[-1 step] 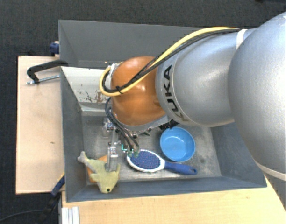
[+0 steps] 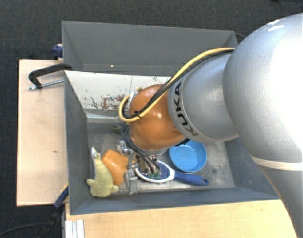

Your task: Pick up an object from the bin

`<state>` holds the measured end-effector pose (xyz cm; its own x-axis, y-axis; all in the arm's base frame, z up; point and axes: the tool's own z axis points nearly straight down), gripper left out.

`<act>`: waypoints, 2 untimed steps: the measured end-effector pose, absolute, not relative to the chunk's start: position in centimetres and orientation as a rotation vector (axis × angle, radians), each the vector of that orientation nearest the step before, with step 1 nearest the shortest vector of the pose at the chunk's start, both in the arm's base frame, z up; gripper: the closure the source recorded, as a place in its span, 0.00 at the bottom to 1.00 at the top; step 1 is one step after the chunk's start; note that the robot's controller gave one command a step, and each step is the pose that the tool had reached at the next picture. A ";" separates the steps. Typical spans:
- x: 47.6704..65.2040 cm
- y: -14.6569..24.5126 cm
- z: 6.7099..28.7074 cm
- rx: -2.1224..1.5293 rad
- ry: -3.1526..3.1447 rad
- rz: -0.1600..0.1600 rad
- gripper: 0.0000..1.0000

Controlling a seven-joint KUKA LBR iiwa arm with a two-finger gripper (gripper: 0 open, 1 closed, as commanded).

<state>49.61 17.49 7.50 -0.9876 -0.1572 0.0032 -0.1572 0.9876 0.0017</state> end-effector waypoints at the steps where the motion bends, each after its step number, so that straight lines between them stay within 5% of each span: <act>1: 49.7 17.6 7.7 0.248 -3.132 -0.006 1.00; 2: 55.2 15.0 9.2 0.017 -3.150 -0.008 1.00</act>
Offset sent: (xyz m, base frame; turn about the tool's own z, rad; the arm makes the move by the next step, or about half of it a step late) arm 0.0000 0.0000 0.0000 0.0000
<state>55.21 15.01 9.19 -0.9999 -0.0109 -0.0087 -0.0109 0.9999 0.0051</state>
